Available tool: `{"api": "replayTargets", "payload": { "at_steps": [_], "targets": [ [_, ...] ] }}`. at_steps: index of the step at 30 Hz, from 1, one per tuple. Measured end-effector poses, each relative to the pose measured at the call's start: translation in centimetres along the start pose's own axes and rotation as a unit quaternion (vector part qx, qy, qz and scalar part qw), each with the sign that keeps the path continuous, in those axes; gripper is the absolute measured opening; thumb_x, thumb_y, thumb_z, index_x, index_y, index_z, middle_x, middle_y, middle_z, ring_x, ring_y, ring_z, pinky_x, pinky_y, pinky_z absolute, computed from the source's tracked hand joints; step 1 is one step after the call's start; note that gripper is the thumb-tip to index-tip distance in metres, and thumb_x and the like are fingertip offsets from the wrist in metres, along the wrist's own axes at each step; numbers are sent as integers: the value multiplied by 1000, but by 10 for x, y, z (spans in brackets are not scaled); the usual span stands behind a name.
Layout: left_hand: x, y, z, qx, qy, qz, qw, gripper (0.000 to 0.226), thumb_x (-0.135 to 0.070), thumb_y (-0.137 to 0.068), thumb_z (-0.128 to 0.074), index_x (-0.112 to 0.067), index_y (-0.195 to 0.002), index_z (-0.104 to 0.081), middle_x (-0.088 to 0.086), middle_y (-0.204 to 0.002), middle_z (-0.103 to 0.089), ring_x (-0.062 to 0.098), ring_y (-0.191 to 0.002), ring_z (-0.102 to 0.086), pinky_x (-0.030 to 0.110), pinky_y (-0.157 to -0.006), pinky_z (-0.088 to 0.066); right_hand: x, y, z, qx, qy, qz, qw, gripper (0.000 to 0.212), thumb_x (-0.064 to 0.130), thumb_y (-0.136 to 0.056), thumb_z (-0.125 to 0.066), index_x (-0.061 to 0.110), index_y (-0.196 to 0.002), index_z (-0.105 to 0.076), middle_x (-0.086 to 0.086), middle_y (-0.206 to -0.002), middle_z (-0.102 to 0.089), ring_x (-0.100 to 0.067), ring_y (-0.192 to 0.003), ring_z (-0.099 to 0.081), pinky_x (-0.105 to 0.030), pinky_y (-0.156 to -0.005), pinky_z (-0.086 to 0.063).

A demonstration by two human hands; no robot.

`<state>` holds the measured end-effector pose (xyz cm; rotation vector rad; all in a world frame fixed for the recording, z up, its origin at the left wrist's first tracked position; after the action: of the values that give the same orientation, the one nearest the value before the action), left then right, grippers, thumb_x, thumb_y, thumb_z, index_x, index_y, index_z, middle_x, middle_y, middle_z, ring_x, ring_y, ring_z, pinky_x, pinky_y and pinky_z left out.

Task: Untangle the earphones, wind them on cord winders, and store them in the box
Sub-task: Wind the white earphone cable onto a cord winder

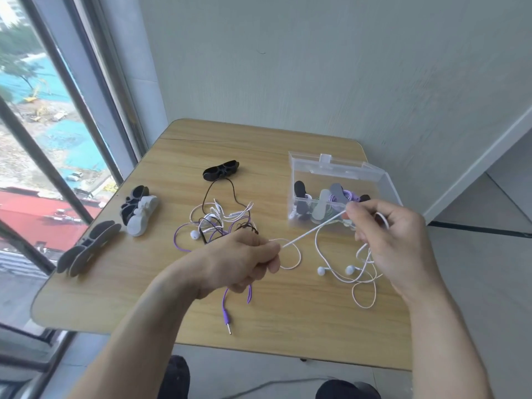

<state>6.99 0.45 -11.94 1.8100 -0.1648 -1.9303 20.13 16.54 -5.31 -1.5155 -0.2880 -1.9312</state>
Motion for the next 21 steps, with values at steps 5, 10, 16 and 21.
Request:
{"api": "replayTargets", "payload": {
  "at_steps": [5, 10, 16, 21],
  "targets": [
    [-15, 5, 5, 54, 206, -89, 973, 18, -21, -93, -48, -9, -84, -58, 4, -62, -44, 18, -50, -34, 23, -50, -34, -14, -3, -6, 1, 50, -22, 998, 25, 25, -96, -65, 16, -74, -73, -10, -52, -57, -17, -52, -51, -24, -55, -44],
    [-33, 11, 26, 2, 319, -204, 925, 24, -12, -96, -51, -8, -103, -73, 7, -84, -69, 22, -70, -66, 29, -70, -50, -21, 3, -33, 124, 92, -67, 986, 21, 29, -90, -72, 15, -74, -74, -7, -59, -54, -5, -46, -47, -19, -48, -39],
    [-26, 10, 43, -150, 382, -185, 893, 26, -30, -82, -59, -12, -85, -78, 4, -85, -76, 16, -75, -74, 29, -73, -40, -19, 25, -80, 284, 152, -70, 944, 24, 31, -87, -73, 17, -67, -74, 12, -54, -46, -6, -53, -36, -18, -51, -30],
    [-24, 14, 43, -232, 195, -194, 933, 19, -11, -95, -61, -4, -110, -69, 7, -97, -78, 17, -93, -75, 14, -62, -47, -6, 47, -112, 359, 142, -34, 922, 20, 28, -86, -71, 18, -69, -74, 11, -56, -55, -1, -56, -42, -19, -56, -35]
  ]
}}
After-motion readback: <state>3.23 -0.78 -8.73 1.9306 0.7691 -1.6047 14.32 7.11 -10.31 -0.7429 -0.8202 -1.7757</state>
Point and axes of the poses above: each hand's wrist, its own y-axis away from the middle knuckle, its own z-axis out of the back of the hand, x = y × z, the point moved 8 cm from there along -y, towards the middle knuckle
